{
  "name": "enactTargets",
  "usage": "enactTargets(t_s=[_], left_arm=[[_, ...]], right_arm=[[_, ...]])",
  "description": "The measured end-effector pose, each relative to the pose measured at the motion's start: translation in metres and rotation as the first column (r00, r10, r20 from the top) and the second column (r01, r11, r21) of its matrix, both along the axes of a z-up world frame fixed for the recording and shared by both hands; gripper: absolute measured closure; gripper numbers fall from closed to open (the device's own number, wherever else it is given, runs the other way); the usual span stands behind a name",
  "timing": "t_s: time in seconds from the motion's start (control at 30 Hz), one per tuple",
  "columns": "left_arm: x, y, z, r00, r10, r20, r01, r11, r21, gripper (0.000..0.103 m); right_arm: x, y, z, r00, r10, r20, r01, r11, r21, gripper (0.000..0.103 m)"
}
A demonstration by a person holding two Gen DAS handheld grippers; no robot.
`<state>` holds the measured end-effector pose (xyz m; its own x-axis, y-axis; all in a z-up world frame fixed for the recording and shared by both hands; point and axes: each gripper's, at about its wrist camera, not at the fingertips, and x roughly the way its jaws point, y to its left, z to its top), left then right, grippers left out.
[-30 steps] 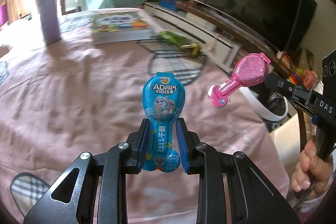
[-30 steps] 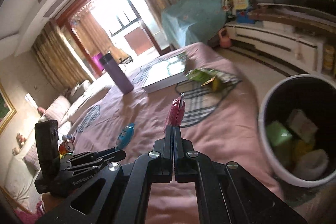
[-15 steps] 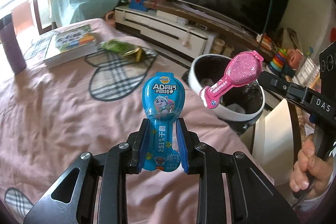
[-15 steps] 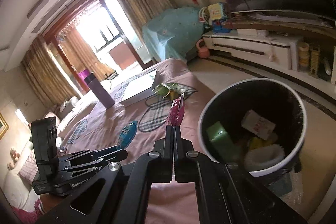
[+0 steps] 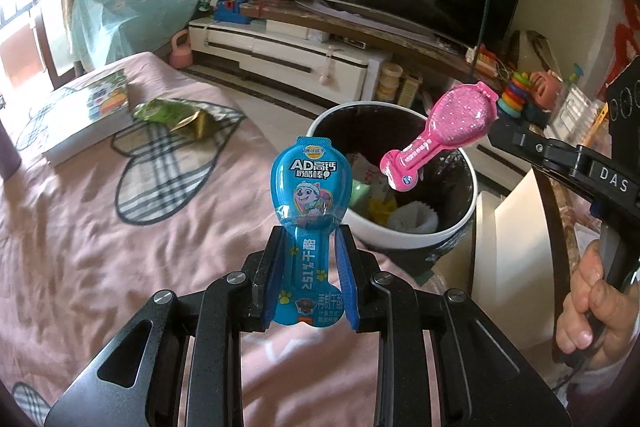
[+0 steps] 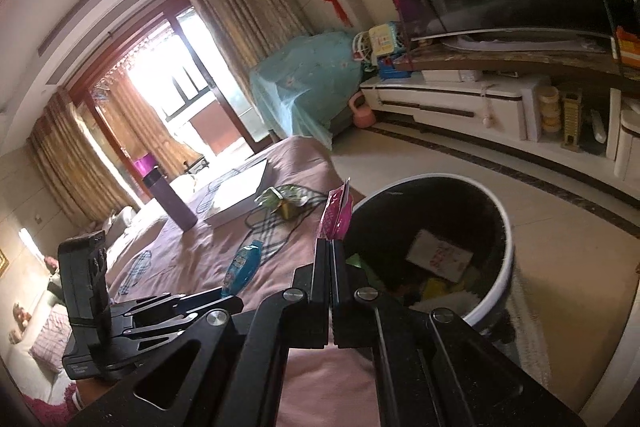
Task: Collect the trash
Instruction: 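Carry the lollipop and brush over the bin and open both tools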
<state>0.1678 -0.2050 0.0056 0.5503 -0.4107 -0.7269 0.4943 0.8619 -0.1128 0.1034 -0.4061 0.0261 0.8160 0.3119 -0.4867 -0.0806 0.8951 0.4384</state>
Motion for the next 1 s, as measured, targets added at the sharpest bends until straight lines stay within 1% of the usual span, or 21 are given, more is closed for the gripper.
enactTargets(t_s=[0.23,0.53,0.73,1.0], left_arm=[[0.007,-0.027,0.000,0.999,-0.038,0.004,0.038,0.999,0.018,0.079],[0.020,-0.056,-0.005,0.998,-0.065,-0.002,0.065,0.997,0.047,0.079],[0.029,-0.073,-0.009,0.997,-0.078,-0.011,0.079,0.995,0.063,0.079],[0.039,-0.088,-0.012,0.996,-0.093,-0.013,0.094,0.992,0.088,0.079]], right_arm=[[0.003,-0.024,-0.007,0.999,-0.041,-0.020,0.041,0.999,-0.003,0.103],[0.011,-0.048,-0.021,0.995,-0.080,-0.056,0.080,0.997,0.002,0.103],[0.018,-0.057,-0.029,0.994,-0.076,-0.084,0.078,0.997,0.012,0.103],[0.032,-0.058,-0.037,0.992,-0.058,-0.114,0.059,0.998,0.000,0.103]])
